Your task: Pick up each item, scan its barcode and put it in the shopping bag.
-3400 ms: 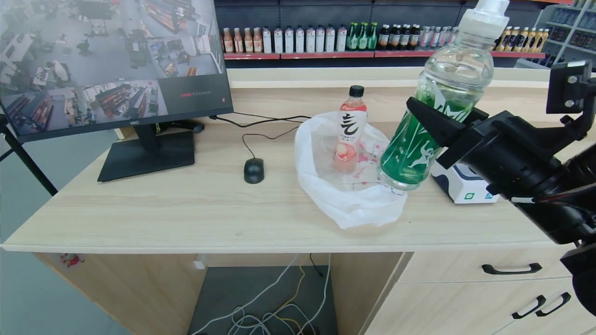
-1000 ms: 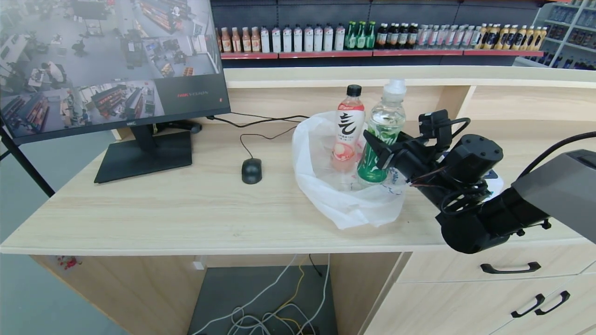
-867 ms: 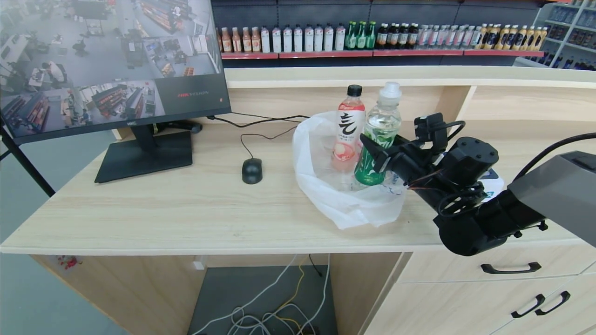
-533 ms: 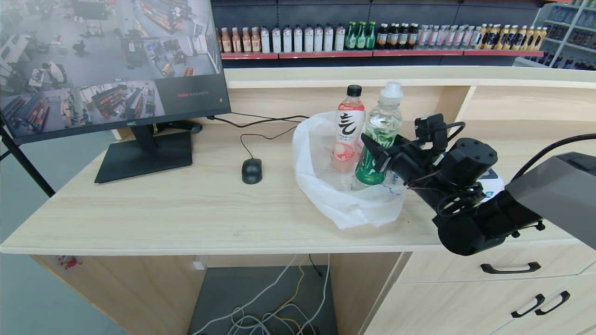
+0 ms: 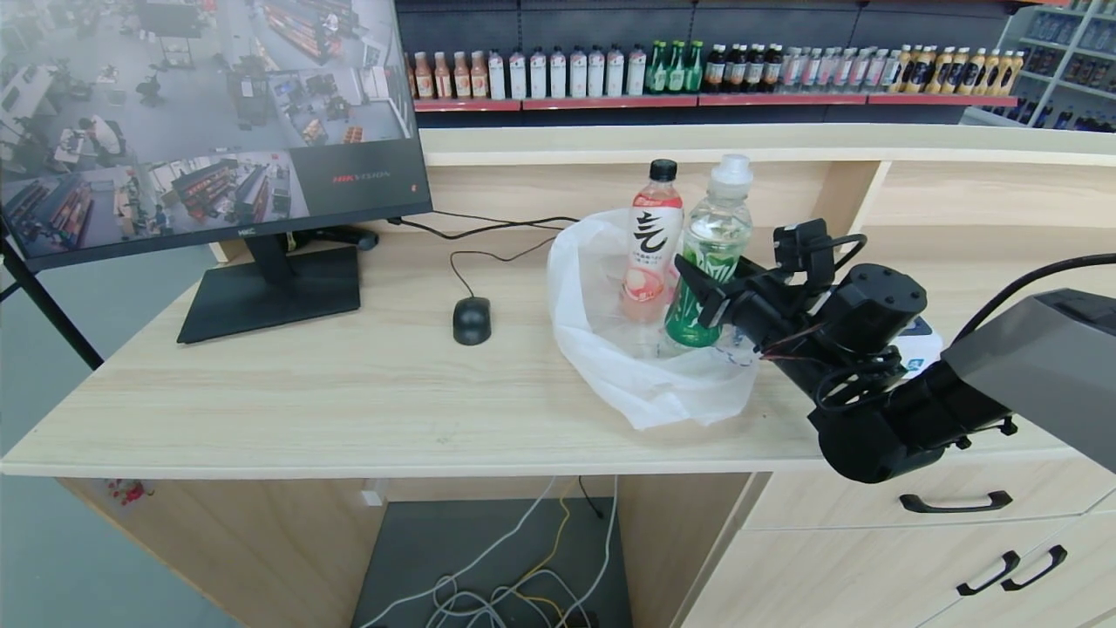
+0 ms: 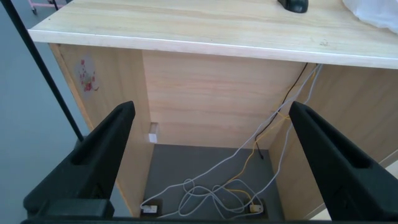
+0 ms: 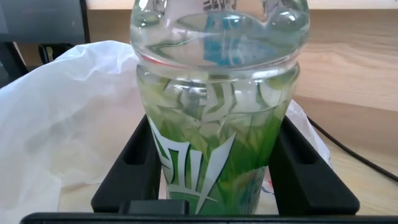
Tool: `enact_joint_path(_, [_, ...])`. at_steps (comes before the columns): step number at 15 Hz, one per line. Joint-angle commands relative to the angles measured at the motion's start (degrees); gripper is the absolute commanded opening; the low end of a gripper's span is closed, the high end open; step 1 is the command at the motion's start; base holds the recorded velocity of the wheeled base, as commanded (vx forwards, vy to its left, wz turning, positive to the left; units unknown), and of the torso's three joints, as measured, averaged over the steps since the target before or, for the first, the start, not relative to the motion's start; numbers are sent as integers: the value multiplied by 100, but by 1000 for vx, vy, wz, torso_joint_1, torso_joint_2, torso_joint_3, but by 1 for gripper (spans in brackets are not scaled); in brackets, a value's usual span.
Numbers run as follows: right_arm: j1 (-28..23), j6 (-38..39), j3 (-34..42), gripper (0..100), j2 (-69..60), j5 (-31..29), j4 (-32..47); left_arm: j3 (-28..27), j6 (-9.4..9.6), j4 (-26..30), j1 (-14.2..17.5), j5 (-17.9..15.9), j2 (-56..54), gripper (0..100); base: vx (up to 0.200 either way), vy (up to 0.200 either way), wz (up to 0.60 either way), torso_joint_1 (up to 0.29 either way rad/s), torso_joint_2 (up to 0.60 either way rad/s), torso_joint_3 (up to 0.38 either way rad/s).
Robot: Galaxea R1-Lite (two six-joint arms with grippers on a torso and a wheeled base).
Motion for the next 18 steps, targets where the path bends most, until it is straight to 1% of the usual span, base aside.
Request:
enact_joint_path(1, [-2, 35, 15, 0, 38, 3, 4, 0, 2, 1, 1, 2, 0, 100, 0, 0, 0, 0, 0, 0])
enact_joint_path(3, [-2, 44, 15, 0, 29, -5, -5, 0, 2, 1, 1, 2, 0, 100, 0, 0, 0, 0, 0, 0])
enact_joint_path(4, [-2, 62, 15, 100, 29, -5, -5, 0, 2, 1, 1, 2, 0, 100, 0, 0, 0, 0, 0, 0])
enact_joint_path(7, [-11, 70, 24, 100, 3, -14, -5, 0, 2, 1, 1, 2, 0, 100, 0, 0, 0, 0, 0, 0])
enact_joint_path(9, [-2, 97, 235, 100, -68, -14, -32, 0, 2, 1, 1, 2, 0, 100, 0, 0, 0, 0, 0, 0])
enact_joint_path(14, [-2, 105, 314, 100, -182, -23, -40, 0, 2, 1, 1, 2, 0, 100, 0, 0, 0, 0, 0, 0])
enact_joint_path(18, [-11, 105, 551, 100, -445, -41, -58, 0, 2, 1, 1, 2, 0, 100, 0, 0, 0, 0, 0, 0])
